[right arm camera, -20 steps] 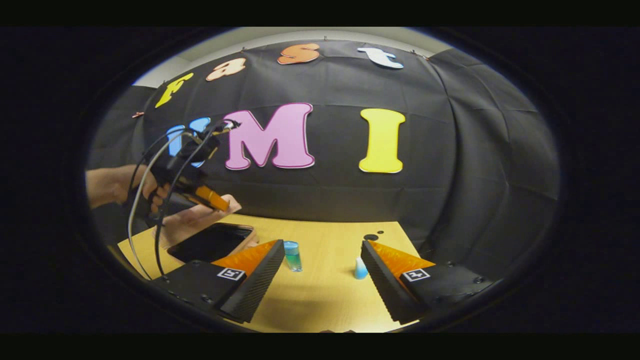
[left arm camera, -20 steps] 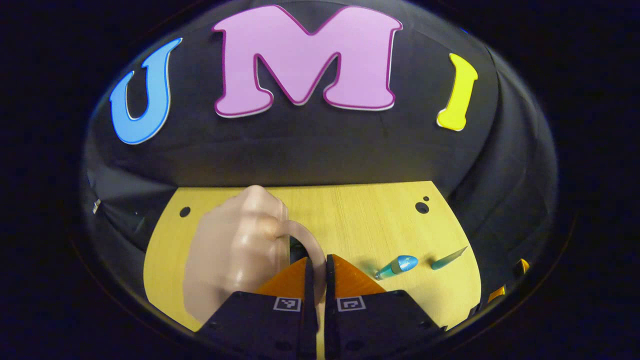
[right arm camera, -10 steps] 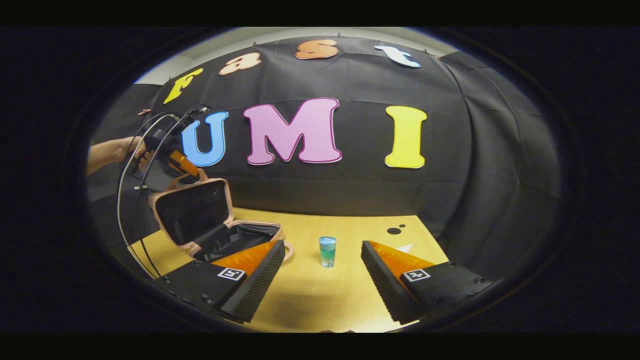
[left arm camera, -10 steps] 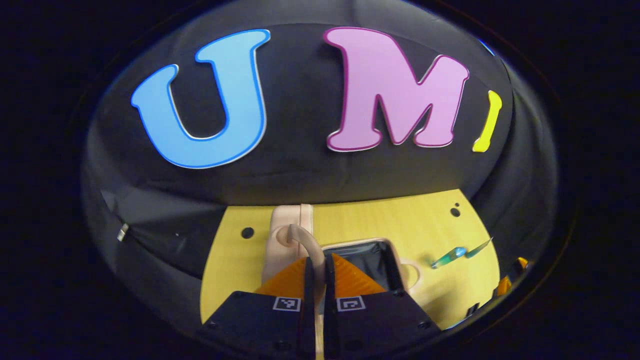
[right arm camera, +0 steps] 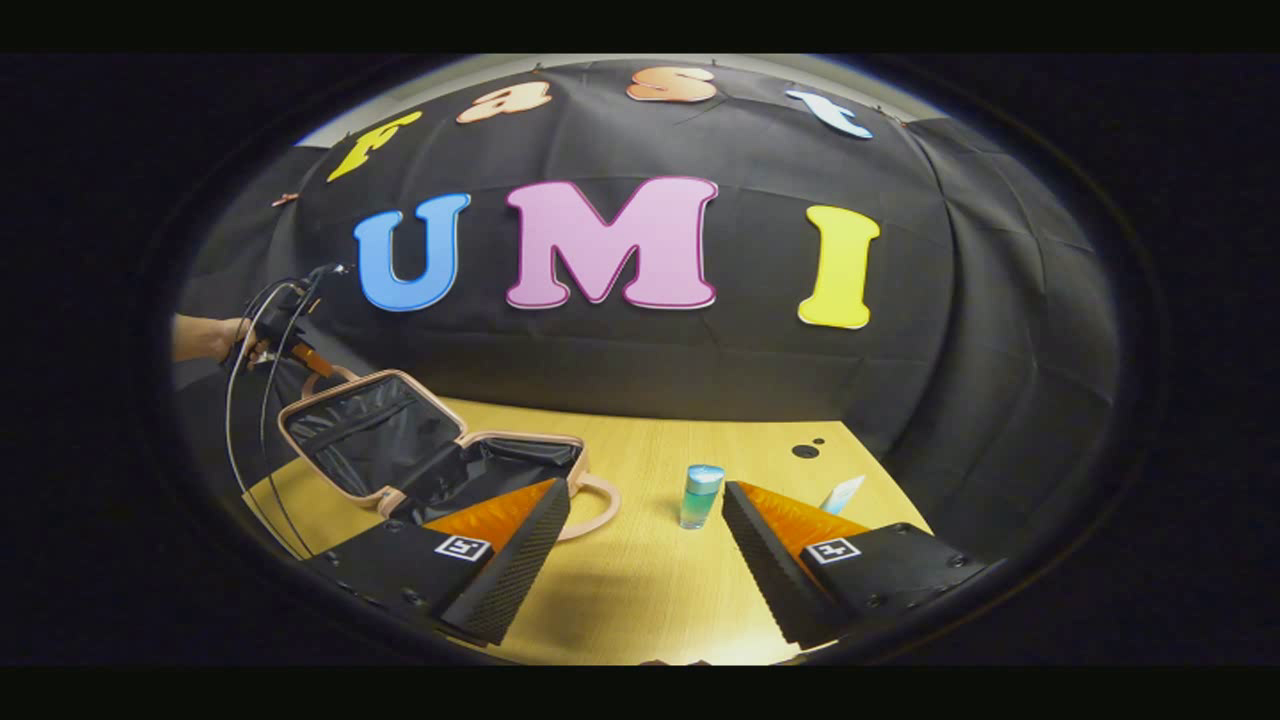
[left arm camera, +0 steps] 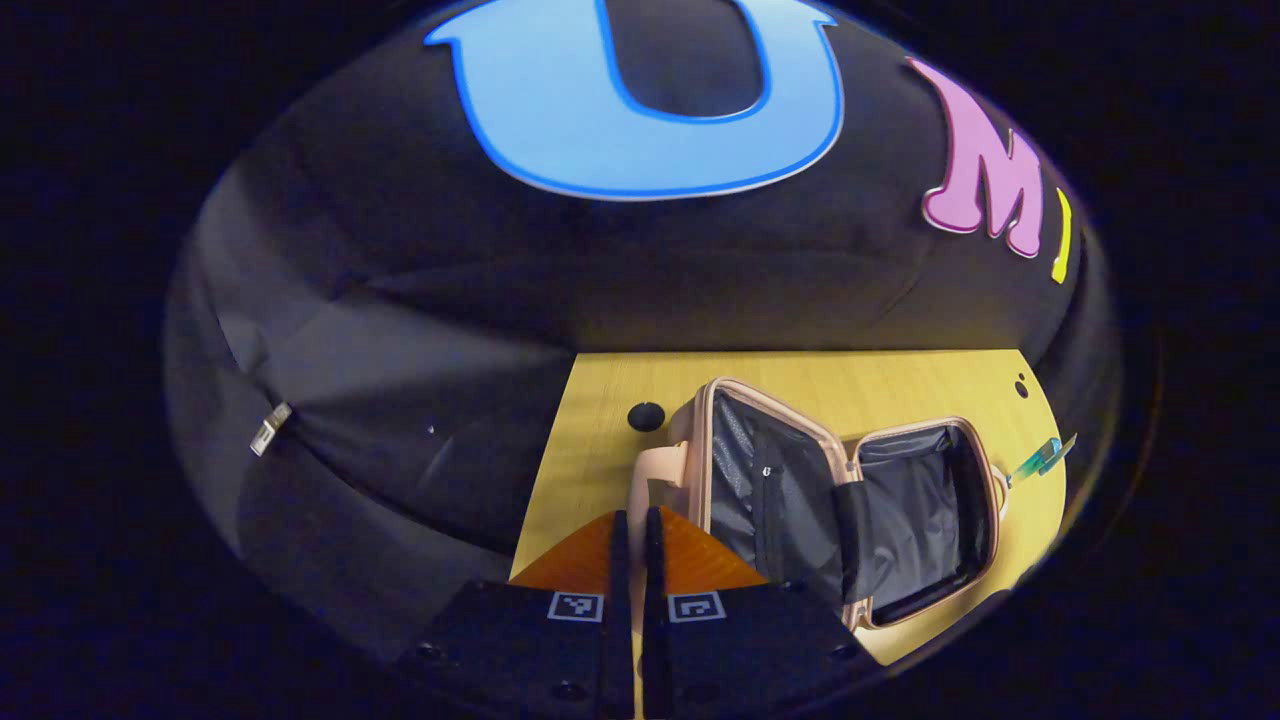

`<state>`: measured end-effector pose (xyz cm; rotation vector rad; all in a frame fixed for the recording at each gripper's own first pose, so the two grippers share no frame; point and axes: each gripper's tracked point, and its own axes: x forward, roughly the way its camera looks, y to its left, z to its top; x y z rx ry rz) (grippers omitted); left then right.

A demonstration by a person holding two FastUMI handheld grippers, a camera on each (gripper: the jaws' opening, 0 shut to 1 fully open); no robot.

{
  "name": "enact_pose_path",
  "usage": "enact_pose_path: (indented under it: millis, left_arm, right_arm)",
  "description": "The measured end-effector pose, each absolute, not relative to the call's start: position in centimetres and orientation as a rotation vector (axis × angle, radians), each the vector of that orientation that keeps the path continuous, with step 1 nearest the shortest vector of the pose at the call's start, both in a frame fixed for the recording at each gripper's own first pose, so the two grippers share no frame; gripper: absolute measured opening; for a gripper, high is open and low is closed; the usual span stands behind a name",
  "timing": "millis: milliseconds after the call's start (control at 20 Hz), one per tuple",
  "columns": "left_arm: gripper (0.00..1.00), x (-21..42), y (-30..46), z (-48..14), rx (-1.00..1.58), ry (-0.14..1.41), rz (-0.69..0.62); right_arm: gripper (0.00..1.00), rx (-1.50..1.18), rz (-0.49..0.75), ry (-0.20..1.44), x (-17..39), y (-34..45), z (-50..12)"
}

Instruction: First open the suitcase, pack the skin care products into it, and then close the suitcase.

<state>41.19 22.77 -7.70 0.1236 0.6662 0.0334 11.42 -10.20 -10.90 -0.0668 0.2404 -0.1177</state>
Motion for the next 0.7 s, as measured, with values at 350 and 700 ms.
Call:
enact_pose_path:
  millis: [350,700]
  left_arm:
    - [0.09,43.7,27.7,-19.1,0.112,0.791,0.05]
    - [0.33,43.7,29.3,-15.8,0.154,0.625,0.179]
  right_arm:
    - [0.98,0.0,-0.128,0.318,12.7,-7.4,-14.5]
    - [0.97,-0.055,-0.155,0.259,12.5,-11.1,-12.8]
